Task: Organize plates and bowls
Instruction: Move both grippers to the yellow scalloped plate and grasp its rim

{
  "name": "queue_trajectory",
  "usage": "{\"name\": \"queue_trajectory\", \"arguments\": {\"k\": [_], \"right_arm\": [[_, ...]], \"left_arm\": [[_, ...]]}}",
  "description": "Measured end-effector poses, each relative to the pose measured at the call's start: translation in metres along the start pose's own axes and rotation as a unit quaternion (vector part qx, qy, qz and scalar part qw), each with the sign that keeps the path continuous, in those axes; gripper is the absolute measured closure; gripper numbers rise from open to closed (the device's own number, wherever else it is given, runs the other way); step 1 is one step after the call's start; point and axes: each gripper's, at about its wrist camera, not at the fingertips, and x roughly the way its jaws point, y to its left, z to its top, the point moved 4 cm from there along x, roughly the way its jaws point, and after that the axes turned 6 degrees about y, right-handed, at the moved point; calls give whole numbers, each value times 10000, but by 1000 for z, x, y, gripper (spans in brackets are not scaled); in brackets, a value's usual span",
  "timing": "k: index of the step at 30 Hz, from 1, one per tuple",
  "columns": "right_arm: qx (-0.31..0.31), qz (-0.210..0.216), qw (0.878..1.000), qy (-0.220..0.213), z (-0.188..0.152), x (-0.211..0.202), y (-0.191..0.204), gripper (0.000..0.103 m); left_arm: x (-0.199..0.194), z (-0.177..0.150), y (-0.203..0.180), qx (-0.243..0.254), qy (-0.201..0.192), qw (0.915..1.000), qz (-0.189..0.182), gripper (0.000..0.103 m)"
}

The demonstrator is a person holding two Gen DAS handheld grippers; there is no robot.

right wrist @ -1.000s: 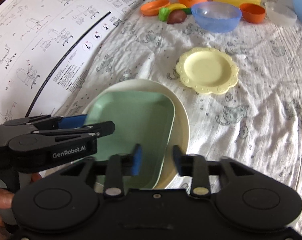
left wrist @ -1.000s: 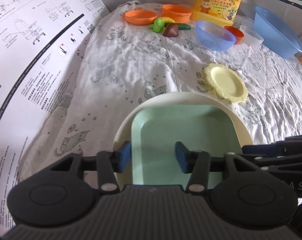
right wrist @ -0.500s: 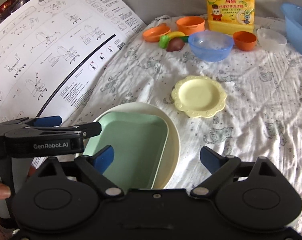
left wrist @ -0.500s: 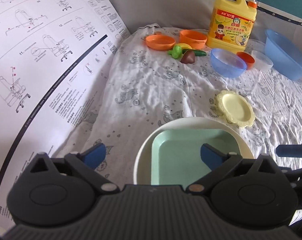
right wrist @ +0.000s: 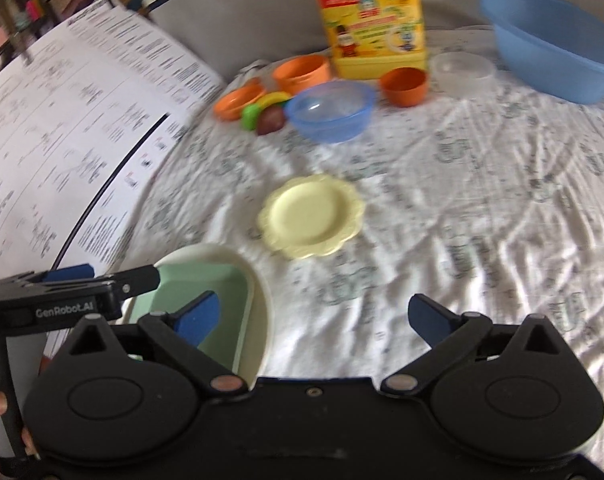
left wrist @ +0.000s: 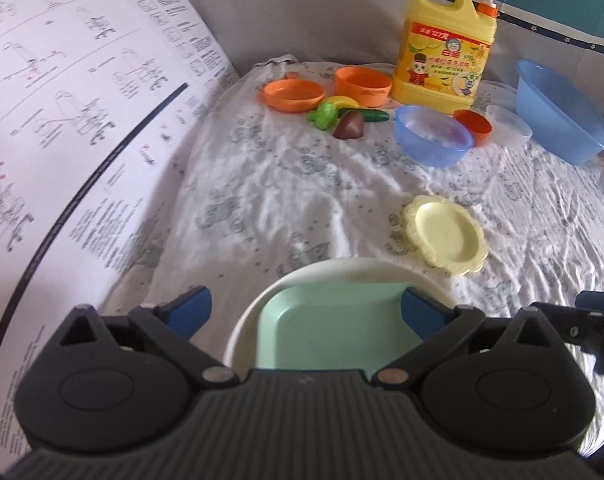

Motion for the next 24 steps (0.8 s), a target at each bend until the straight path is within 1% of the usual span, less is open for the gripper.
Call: {"name": "queue_trajectory", "arguments": {"k": [7,12,19,22,24], "right_arm": [[380,-175,9991,-116,17,3,-36,0],[586,-190,9979,-221,31,9,-52,1],[784,-64,9969,-66,51,34,-59,19],[812,96,9966,49,61,47,-56,27],[774,166,9968,103,65,56,-52,33]], "left_arm": [[22,23,-35,337,75,9993,-157,0],[40,36,-58,531,176,9983,-189,0],[64,47,-77,692,292,9968,-267,0],[73,51,-81,725,334,9962,-351,3],[79,53,-83,730,391,9958,-400,7]]}}
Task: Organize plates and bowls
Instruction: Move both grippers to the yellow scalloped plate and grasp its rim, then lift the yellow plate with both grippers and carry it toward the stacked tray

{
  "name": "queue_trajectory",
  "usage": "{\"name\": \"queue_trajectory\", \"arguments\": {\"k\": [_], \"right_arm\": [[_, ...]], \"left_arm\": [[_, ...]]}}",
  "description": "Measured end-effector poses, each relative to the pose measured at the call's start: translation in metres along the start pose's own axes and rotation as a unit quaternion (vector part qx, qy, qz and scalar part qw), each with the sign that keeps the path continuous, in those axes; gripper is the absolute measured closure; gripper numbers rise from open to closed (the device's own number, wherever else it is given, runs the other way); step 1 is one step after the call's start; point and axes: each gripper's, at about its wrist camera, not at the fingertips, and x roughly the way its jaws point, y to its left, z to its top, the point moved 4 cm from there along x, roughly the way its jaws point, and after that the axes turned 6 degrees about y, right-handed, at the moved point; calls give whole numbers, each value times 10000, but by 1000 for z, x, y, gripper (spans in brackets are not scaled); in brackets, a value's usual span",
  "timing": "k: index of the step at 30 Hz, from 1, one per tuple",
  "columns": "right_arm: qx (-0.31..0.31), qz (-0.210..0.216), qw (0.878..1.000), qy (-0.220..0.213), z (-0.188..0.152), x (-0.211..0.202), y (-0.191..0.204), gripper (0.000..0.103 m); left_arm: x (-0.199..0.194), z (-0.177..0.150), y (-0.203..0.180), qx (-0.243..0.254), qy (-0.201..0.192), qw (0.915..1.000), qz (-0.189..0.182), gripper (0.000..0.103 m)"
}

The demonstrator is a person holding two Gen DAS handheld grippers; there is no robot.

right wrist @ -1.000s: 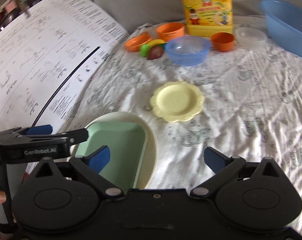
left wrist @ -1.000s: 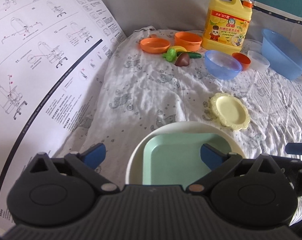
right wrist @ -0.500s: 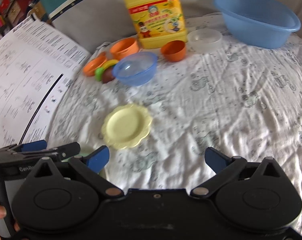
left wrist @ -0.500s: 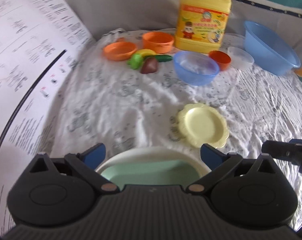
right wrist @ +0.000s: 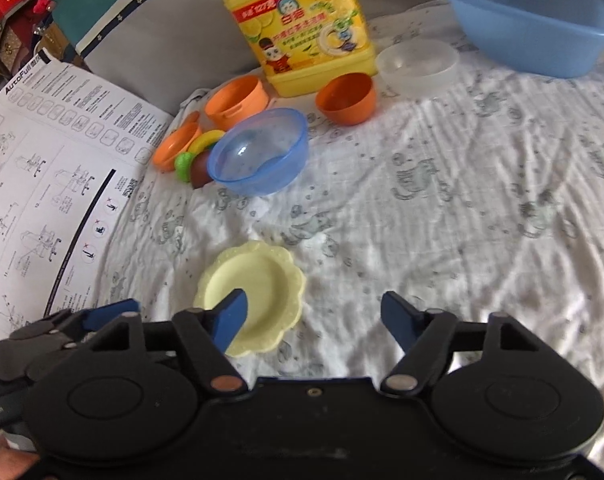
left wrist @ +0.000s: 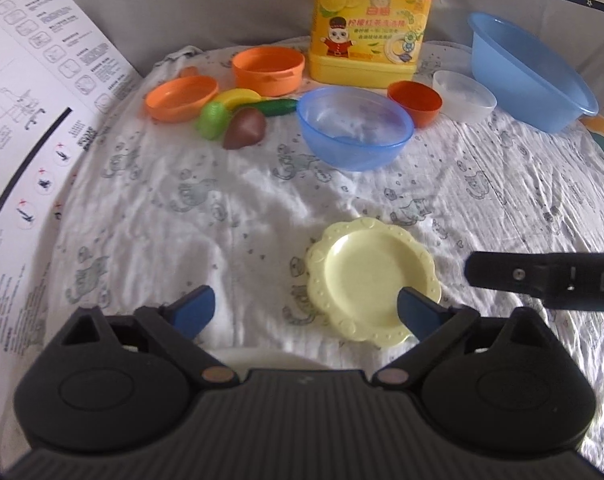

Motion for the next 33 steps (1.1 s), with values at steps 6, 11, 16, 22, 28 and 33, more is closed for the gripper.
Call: {"name": "queue_trajectory", "arguments": {"k": [6,11,16,22,28,33], "right_arm": [[-99,186,9994,261,7,23,12,60],[-119,237,9989,398,9,39,17,68],[-44,228,9991,358,7,49,14,72],[-282,190,9991,235,5,51,18,73],[-545,83,9985,58,4,54,24,75],[-582,-123,9982,76,1,49,29,82]], "left_arm": [[15,3,-2,23,143,9997,-177,24],[24,3,0,-14,239,9990,-382,47],[26,3,0,15,231,9986,-480,52],[26,3,-4,86,181,9988,-455,53],[28,2,-7,170,132,9988,-445,53],[25,0,-12,265,108,9987,-416,58]]}}
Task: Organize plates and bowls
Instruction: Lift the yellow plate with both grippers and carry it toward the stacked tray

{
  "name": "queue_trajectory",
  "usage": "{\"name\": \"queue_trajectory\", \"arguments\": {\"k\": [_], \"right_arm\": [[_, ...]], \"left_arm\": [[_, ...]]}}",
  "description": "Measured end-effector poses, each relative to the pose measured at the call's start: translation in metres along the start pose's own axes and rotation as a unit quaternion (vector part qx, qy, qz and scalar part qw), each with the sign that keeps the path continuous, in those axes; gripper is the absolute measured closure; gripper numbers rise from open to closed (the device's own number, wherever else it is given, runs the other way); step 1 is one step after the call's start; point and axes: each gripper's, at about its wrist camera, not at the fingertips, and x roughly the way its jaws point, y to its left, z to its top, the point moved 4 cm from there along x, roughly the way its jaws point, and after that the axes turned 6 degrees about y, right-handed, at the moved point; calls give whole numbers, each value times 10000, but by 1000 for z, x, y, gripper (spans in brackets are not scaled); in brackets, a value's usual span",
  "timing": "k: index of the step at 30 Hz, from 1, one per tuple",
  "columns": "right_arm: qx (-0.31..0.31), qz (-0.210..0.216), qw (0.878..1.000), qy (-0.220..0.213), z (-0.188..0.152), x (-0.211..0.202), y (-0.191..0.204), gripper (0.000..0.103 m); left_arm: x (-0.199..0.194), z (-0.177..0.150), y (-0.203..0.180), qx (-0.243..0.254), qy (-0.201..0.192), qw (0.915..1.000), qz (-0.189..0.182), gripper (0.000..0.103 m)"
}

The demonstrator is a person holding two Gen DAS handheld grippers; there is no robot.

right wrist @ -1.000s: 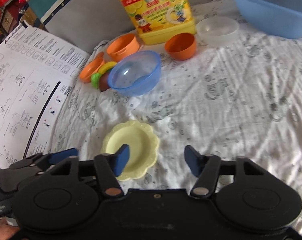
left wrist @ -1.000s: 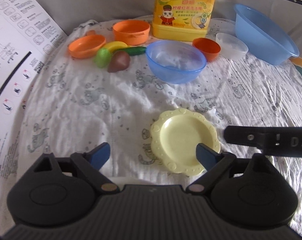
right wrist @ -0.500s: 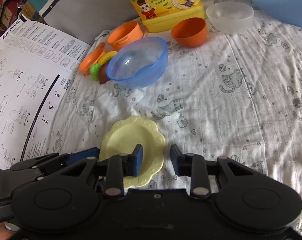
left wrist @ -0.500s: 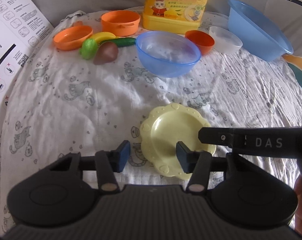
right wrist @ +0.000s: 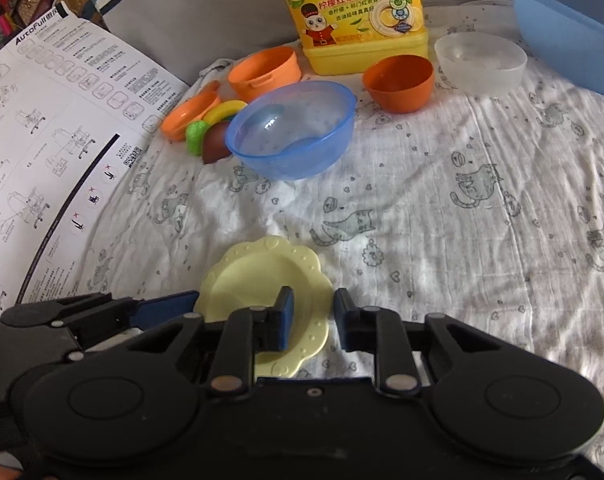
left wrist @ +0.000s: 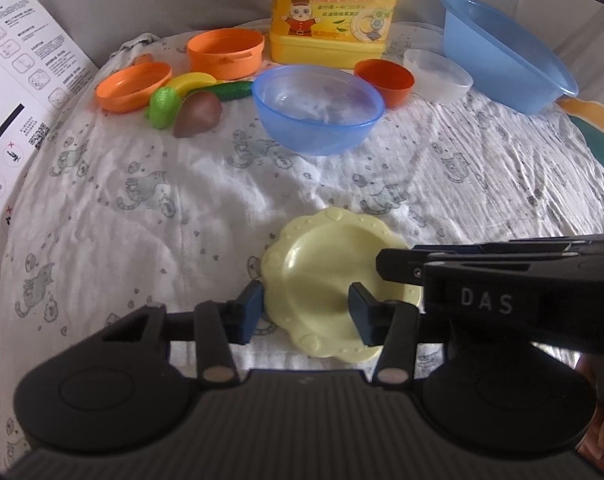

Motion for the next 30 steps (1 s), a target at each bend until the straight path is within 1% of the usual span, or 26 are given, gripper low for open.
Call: {"name": "queue_trajectory", "arguments": {"k": [3,9,19,25,30], "right_arm": [[54,-18,10000,13,-1,-5,-1,82],[168,2,9999,27,-1,-18,-5,82],[365,53,9993,34,-2,-39,-8,82],[320,123,9994,-58,-6,-59,1,82],[304,250,9992,-67,-13,-74,12,82]], "left_arm": [[-3,-1,-3,43,-41,10000,65,61],[-10,1,-5,5,-95,9999,72,65],[-29,1,-12,8,-207,9998,21,66],[-52,-5,-12,15,-359,9993,41,66],[-75,-18,-5,2,-444,9990,47,66]]}}
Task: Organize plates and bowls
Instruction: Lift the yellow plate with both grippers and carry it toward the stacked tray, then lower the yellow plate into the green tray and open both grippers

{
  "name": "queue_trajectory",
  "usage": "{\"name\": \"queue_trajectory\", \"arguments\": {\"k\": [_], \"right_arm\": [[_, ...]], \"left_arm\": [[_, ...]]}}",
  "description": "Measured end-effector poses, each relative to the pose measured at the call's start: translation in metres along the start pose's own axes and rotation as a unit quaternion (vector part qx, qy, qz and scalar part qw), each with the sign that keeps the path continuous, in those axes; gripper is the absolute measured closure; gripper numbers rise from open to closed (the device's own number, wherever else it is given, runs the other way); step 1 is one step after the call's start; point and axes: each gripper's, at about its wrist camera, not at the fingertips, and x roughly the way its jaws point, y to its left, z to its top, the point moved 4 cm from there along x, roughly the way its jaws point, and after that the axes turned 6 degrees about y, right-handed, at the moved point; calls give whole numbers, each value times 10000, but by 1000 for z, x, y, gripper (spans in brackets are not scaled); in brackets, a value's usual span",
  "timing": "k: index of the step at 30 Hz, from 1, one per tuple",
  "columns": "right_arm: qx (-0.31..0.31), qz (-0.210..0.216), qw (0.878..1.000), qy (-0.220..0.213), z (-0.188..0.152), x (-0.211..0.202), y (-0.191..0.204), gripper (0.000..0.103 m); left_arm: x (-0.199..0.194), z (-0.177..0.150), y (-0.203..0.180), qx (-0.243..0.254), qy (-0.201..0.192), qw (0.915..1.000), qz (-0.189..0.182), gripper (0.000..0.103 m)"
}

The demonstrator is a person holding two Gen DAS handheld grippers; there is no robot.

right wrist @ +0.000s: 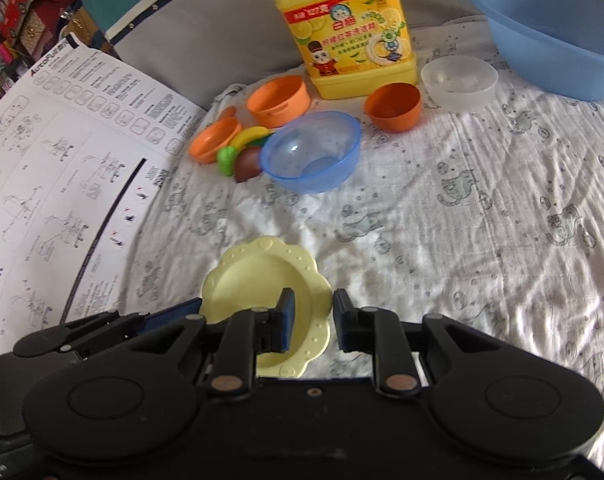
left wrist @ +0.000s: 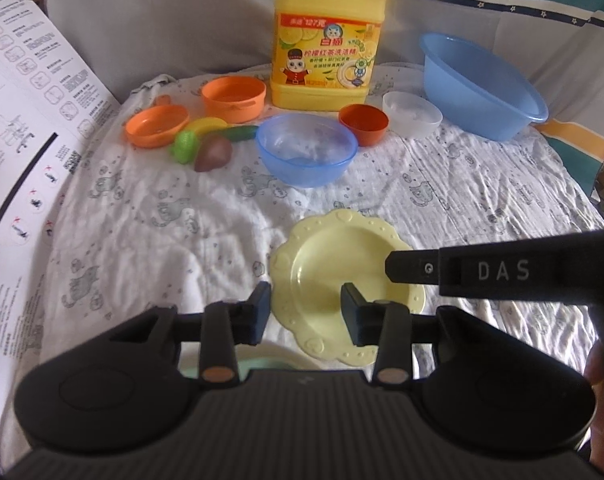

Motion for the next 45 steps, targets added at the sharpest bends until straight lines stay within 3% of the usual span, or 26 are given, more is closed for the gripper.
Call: {"name": "queue_trajectory", "arguments": {"k": [14,24,45], "right_arm": [[-302,255,9985,389,-46,-8,49,82],[-667,256,9943,794,-75,8,81,82],[-694,64,9924,1014,-77,36,84,82]], "left_arm": [[-51,-61,34,-151,-16,9999,73,66],[-58,-106,67,-533,233,9983,42,66],[-32,-103,80,-678,426,9968,-64,66]]}}
